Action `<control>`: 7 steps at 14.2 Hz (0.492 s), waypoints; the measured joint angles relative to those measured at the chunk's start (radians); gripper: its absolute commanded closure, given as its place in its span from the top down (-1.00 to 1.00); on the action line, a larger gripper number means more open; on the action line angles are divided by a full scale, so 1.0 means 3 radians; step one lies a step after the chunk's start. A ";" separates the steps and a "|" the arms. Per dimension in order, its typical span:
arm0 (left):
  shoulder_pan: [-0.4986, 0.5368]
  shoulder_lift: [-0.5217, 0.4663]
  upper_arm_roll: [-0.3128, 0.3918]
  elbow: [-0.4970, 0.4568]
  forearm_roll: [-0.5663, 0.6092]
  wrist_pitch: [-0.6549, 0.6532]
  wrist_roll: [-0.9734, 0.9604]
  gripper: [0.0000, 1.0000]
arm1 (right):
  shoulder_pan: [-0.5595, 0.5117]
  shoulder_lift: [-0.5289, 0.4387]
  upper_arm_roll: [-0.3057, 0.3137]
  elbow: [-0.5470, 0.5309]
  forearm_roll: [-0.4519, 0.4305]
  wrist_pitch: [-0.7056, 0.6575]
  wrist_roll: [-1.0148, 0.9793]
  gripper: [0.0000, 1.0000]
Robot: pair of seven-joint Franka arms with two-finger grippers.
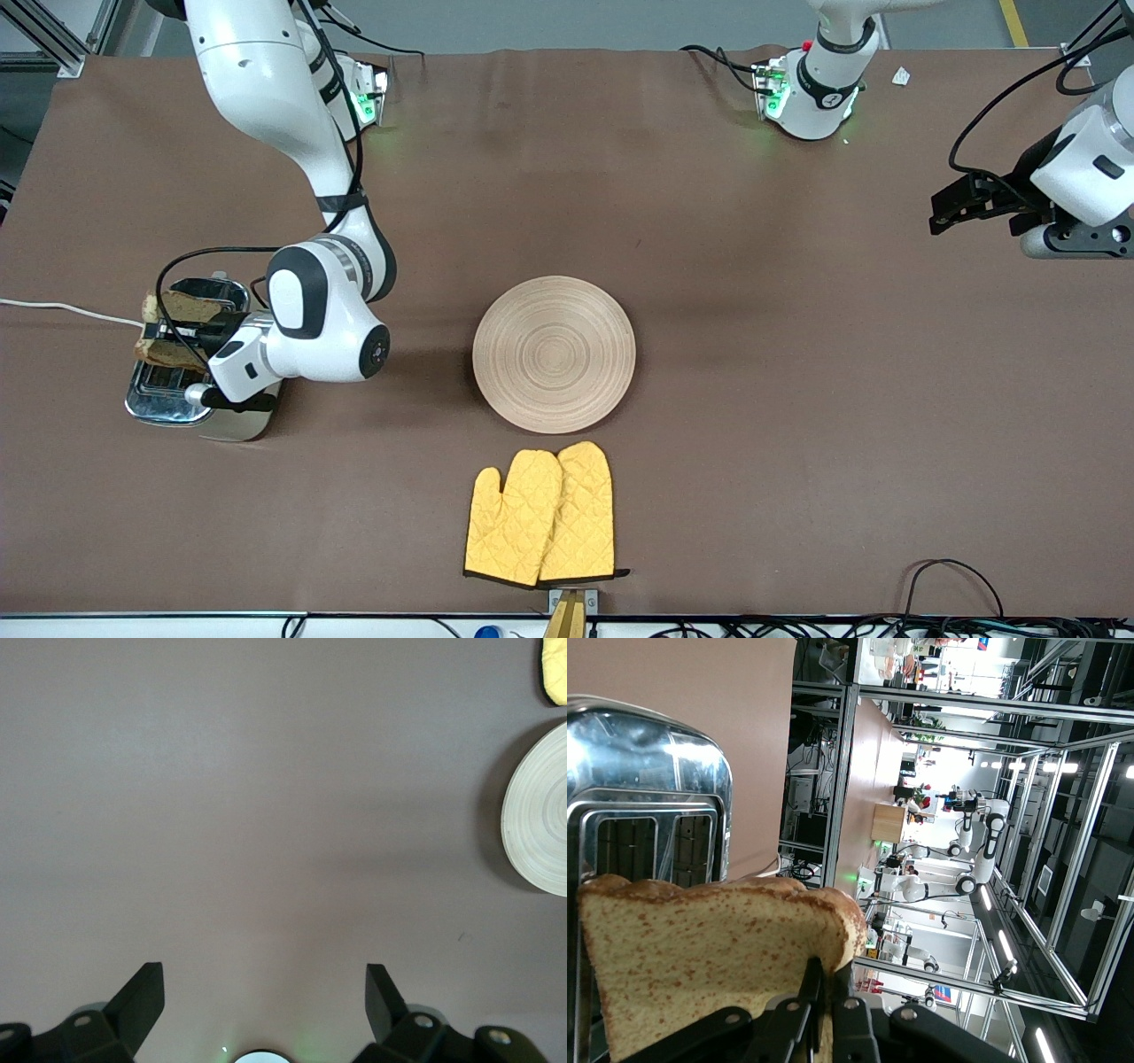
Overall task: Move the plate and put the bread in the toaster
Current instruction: 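Carry the bread with the right gripper above the toaster slot, then lower the bread into the toaster slot with the right gripper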
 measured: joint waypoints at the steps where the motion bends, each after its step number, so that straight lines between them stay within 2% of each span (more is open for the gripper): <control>1: 0.0000 0.0000 0.0000 0.0000 0.0000 0.0000 0.0000 1.00 | -0.0007 0.0000 -0.0002 -0.0001 -0.0001 0.0010 0.0000 -0.99; 7: 0.0000 0.0000 0.0000 -0.0001 0.0000 0.0000 0.0000 1.00 | -0.0049 -0.0001 -0.0009 -0.0001 -0.0005 0.0050 0.0000 -0.99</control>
